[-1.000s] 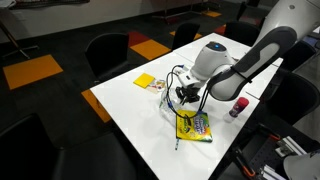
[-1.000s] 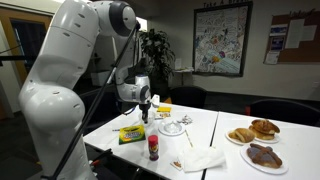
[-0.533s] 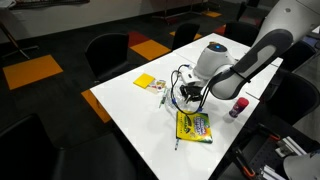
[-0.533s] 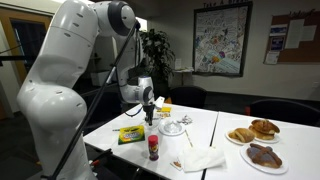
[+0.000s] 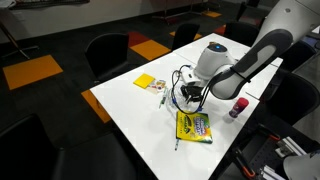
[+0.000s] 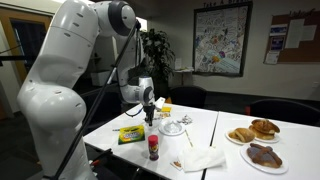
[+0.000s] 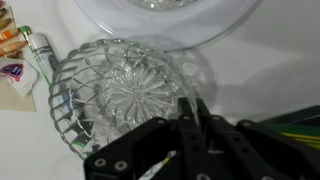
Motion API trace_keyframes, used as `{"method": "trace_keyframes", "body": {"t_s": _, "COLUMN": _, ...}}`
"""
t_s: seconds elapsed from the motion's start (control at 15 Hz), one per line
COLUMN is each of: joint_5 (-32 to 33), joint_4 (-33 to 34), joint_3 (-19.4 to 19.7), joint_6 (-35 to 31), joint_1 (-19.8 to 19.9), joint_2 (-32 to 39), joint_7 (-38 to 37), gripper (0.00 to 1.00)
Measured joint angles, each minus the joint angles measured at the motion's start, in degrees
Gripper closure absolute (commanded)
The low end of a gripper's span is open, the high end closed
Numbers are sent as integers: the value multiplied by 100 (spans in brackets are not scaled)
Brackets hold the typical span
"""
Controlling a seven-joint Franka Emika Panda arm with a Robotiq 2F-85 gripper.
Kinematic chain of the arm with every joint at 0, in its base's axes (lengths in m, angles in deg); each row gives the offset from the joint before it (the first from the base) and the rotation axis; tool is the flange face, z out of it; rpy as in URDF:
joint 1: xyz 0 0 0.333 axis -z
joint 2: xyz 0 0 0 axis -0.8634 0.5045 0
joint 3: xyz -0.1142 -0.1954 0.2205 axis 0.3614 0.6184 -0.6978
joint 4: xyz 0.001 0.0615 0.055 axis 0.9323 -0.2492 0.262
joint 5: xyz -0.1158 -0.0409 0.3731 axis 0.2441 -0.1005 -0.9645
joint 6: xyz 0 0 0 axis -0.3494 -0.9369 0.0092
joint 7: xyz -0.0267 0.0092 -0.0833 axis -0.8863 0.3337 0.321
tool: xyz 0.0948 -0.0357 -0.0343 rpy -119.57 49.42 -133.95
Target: Move the glass bowl to the left, then pick the lid and put it on top of the bowl
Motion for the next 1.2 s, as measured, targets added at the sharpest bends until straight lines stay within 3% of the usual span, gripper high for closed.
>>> {"method": "trace_keyframes", "body": {"t_s": 0.07, "joint_5": 0, "joint_4": 0, "joint_3": -59, "joint_6": 0, "joint_1": 44, "joint_2": 19, "joint_7": 2, "gripper": 98}}
{"method": "trace_keyframes", "body": {"t_s": 0.13, "joint_5": 0, "joint_4": 2, "joint_3": -120, "joint_6": -8, "joint_1": 93, "joint_2": 34, "joint_7": 3, "gripper": 66}}
{"method": "trace_keyframes", "body": {"t_s": 0.2, "joint_5": 0, "joint_4": 5, "joint_3": -180, "joint_6": -8, "joint_1": 144, "joint_2": 45, "joint_7": 5, "gripper": 65}}
{"method": "trace_keyframes", "body": {"t_s": 0.33, "joint_5": -3, "joint_4": 9, "joint_3": -293, "joint_6": -8, "joint_1": 248, "joint_2": 64, "joint_7": 13, "gripper": 53}}
{"method": "trace_keyframes", "body": {"t_s": 0.8, "joint_5": -5, "joint_4": 6, "joint_3": -635, "joint_6": -47, "joint_1": 538, "joint_2": -119, "joint_7": 70, "gripper": 3}}
{"method": "trace_keyframes", "body": {"t_s": 1.2, "joint_5": -312, "joint_4": -97, "joint_3": -781, "joint_6": 29, "joint_1": 837, "joint_2": -704, "joint_7": 168, "gripper": 0}}
